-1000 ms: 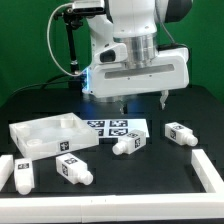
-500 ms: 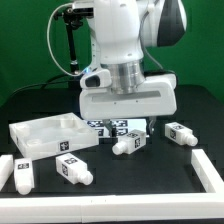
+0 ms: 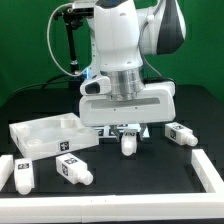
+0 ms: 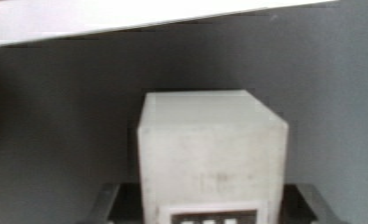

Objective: Assemble one leg

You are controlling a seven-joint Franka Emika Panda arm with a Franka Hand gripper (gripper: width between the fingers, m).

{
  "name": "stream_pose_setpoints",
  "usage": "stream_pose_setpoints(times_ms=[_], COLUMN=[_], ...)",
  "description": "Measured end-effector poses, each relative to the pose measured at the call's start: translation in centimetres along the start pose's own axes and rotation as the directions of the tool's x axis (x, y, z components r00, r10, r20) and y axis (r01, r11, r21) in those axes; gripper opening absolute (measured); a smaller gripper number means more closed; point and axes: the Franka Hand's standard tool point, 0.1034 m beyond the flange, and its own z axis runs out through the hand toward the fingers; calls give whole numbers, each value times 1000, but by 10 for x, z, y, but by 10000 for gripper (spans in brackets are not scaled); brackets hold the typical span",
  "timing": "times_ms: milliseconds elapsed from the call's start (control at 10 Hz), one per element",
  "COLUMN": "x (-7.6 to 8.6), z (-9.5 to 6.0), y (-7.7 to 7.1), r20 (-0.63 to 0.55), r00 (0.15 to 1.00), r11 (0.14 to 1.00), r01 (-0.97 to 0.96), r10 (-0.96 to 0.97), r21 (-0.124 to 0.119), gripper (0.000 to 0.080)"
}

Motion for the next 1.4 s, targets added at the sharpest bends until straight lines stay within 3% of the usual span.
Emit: stream_pose_setpoints(times_ms=[200, 400, 600, 900, 1000, 1100, 1200, 1300, 1400], x=[-5, -33, -55, -58, -58, -58, -58, -47, -40], z=[-2, -12, -6, 0, 0, 0, -3, -23, -40], y=[-1, 0, 7, 5, 5, 5, 8, 21, 33], r20=[5, 23, 28, 30, 30, 30, 49, 71, 91], r00=[1000, 1000, 1000, 999, 999, 999, 998, 995, 991], r11=[1000, 1000, 1000, 999, 999, 999, 998, 997, 995], r01=[-4, 5, 9, 19, 19, 19, 50, 72, 96], r10=[4, -5, -9, -18, -18, -18, -49, -71, -96], r21=[-1, -12, -28, -31, -31, -31, -27, -10, 8], gripper=[279, 279, 279, 280, 356, 356, 542, 630, 644])
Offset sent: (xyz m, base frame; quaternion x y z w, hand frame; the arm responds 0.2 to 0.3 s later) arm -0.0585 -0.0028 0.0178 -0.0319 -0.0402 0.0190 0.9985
